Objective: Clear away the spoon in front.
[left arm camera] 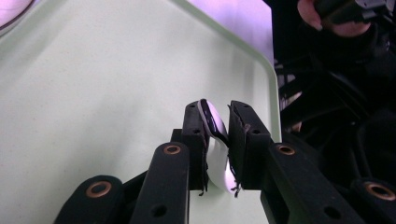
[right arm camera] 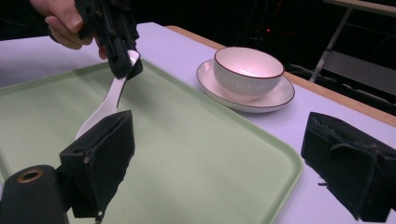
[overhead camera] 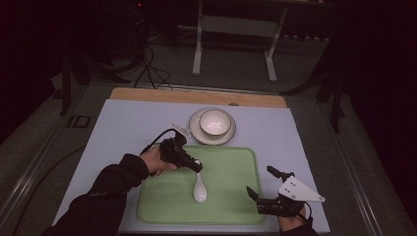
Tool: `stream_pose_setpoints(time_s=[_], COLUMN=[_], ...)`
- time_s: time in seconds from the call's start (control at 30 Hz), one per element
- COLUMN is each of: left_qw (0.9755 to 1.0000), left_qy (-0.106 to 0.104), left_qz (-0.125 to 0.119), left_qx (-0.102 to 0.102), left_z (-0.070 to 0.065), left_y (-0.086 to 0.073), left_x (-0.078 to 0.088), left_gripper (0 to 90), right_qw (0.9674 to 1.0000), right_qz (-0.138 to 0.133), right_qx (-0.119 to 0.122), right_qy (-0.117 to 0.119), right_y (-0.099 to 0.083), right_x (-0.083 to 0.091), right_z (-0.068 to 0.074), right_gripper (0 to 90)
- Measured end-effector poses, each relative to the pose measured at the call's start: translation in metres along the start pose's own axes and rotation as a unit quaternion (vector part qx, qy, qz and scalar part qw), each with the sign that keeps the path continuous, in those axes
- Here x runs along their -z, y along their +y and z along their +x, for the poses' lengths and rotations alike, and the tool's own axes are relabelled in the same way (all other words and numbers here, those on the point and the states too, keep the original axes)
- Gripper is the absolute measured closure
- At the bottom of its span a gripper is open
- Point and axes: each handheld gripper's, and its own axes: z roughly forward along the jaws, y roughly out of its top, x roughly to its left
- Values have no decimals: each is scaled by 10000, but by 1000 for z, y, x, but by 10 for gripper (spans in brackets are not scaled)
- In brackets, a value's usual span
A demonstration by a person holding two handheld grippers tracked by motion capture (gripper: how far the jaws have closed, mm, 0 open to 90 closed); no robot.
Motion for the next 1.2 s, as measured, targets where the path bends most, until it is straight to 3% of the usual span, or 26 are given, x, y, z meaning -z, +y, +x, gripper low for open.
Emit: stream_pose_setpoints(time_s=[0.13,0.3,0.43,0.7,0.97,1.1,1.2], left_qw=[9995,9978,9964,9945,9914,9907,9885], left_qy=[226,392,514,845,1172,1252,1383], left_qz=[-215,-539,-661,-605,-575,-540,-608], left_qx=[-109,41,92,122,-59,6,21], left_z=[4,12,15,19,20,23,24], left_y=[-7,-18,-22,-26,-27,-27,-28], left_x=[-4,-9,-14,-28,-40,-45,-47], left_gripper=[707,669,644,562,497,481,474], right_qw=[10000,10000,10000,9999,9998,9998,9999], right_qz=[2,16,41,74,102,43,49], right_qx=[17,25,24,47,71,63,45], right_qy=[25,28,61,105,172,159,149], right_y=[0,0,0,0,0,1,0], right_x=[0,-1,-2,-3,-4,-3,-3], right_z=[0,1,1,2,3,3,2], right_gripper=[98,98,98,98,121,121,120])
